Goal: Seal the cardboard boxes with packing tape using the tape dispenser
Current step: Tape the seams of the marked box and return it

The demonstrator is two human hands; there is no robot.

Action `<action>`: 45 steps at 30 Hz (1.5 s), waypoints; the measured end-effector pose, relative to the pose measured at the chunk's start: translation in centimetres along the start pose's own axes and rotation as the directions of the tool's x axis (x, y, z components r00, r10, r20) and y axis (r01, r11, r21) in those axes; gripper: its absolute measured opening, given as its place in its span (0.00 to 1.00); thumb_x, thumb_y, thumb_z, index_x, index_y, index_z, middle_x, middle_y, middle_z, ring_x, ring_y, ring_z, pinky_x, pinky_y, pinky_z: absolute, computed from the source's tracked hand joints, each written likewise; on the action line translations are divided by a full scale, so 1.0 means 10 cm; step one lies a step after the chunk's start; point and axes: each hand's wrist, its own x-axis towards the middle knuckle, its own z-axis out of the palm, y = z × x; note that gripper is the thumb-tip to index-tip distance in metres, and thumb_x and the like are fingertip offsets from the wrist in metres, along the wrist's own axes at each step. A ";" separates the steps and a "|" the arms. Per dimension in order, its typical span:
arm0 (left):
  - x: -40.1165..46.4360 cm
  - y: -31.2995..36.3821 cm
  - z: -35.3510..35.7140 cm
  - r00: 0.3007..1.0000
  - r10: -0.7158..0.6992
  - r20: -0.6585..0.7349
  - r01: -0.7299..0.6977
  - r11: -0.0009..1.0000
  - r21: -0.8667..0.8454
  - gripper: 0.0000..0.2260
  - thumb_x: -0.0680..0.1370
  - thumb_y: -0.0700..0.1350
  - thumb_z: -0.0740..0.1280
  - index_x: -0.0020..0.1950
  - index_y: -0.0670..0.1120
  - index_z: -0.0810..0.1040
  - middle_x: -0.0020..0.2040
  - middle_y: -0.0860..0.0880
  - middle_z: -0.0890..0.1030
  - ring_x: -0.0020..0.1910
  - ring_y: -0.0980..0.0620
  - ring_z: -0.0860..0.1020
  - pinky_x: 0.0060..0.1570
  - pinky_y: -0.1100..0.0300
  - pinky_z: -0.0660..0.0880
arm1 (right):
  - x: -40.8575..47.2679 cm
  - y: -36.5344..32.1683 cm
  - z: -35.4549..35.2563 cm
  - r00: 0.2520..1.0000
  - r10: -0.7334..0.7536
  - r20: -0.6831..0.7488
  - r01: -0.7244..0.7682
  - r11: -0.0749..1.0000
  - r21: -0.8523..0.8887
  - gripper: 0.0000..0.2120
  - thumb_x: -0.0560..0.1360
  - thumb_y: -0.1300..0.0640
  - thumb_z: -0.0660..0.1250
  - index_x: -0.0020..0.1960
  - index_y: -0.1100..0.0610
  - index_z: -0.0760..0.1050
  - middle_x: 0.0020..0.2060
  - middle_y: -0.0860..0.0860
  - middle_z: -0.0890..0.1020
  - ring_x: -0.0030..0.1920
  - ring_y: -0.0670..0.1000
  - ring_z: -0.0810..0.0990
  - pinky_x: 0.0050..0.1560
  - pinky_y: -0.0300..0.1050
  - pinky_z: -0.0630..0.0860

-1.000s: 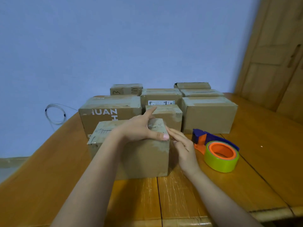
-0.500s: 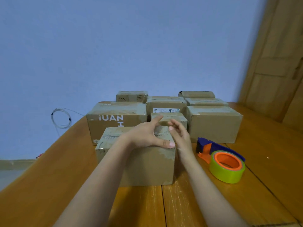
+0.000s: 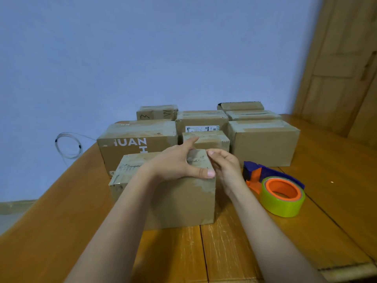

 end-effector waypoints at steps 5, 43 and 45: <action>0.01 0.00 0.00 1.000 -0.010 -0.004 0.011 1.000 0.024 0.57 0.53 0.75 0.67 0.77 0.61 0.48 0.73 0.51 0.66 0.71 0.50 0.66 0.71 0.50 0.62 | 0.03 0.02 0.03 0.998 -0.056 0.004 0.056 0.982 -0.183 0.08 0.76 0.64 0.65 0.42 0.55 0.79 0.38 0.50 0.83 0.42 0.50 0.81 0.46 0.46 0.77; -0.01 0.02 0.01 1.000 -0.028 0.006 0.028 0.999 -0.020 0.58 0.53 0.73 0.70 0.78 0.60 0.49 0.74 0.52 0.65 0.72 0.51 0.65 0.72 0.49 0.61 | -0.55 -0.04 0.13 0.998 -0.044 0.043 0.046 0.998 -0.043 0.19 0.80 0.44 0.50 0.63 0.46 0.75 0.61 0.49 0.80 0.60 0.45 0.78 0.55 0.39 0.76; -0.01 0.03 0.01 1.000 -0.028 0.002 0.028 1.000 -0.011 0.57 0.55 0.72 0.71 0.78 0.59 0.49 0.75 0.52 0.65 0.73 0.50 0.64 0.72 0.50 0.61 | -0.57 -0.03 0.10 0.997 -0.039 0.067 0.044 0.997 -0.063 0.23 0.77 0.41 0.47 0.63 0.44 0.74 0.61 0.47 0.79 0.61 0.45 0.77 0.56 0.38 0.75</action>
